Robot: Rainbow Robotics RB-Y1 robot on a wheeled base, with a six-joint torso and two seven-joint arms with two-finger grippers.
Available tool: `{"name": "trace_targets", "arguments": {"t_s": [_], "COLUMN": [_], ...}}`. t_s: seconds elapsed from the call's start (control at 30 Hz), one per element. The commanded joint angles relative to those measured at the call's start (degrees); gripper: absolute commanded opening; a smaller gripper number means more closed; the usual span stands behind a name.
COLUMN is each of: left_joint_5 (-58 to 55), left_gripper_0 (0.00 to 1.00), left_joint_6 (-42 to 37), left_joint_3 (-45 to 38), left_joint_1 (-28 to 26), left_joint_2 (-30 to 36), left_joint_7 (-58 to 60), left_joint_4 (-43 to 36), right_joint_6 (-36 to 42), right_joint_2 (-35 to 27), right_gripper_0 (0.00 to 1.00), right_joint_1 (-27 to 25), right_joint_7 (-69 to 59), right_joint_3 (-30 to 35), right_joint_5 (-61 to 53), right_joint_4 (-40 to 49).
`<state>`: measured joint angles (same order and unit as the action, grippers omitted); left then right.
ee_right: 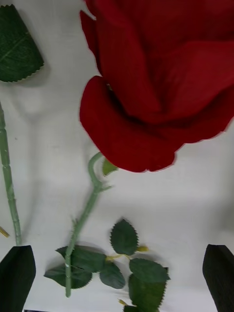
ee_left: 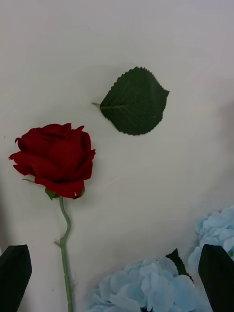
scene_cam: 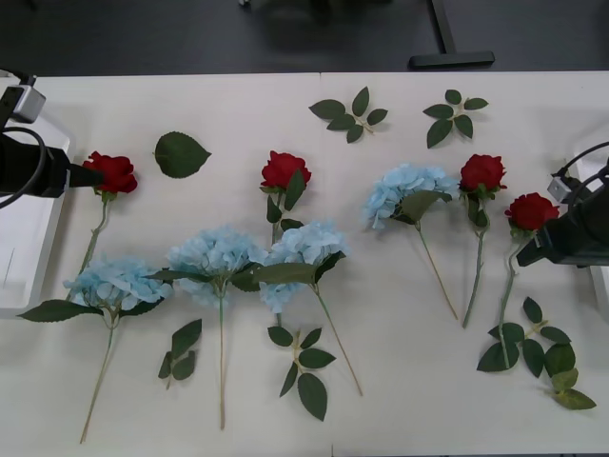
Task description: Place the red flowers into the right box and the blue flowers into the left box. If a person shows an open palm, hand one flower to the person first, then continue sorting.
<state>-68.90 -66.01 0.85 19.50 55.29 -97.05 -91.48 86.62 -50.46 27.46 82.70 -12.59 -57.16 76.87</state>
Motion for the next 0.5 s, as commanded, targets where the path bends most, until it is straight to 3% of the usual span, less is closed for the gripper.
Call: {"name": "trace_targets", "arguments": {"t_s": [0.03, 0.5], "left_joint_5": [4.74, 6.94], "left_gripper_0": [1.00, 1.00], "left_joint_6": [0.71, 6.07], "left_joint_3": [4.25, 12.60], "left_joint_1": [4.14, 12.93], "left_joint_2": [1.93, -2.47], "left_joint_7": [8.55, 7.40], "left_joint_4": [0.51, 15.36], "right_joint_6": [-1.54, -7.87], "right_joint_2": [3.53, 9.33], "right_gripper_0": [1.00, 1.00], "right_joint_1": [1.63, 1.72], "right_joint_7": [-6.06, -7.12], "right_joint_3": [0.64, 4.68], "right_joint_5": [1.61, 9.26], "right_joint_4": [-0.14, -4.80]}}
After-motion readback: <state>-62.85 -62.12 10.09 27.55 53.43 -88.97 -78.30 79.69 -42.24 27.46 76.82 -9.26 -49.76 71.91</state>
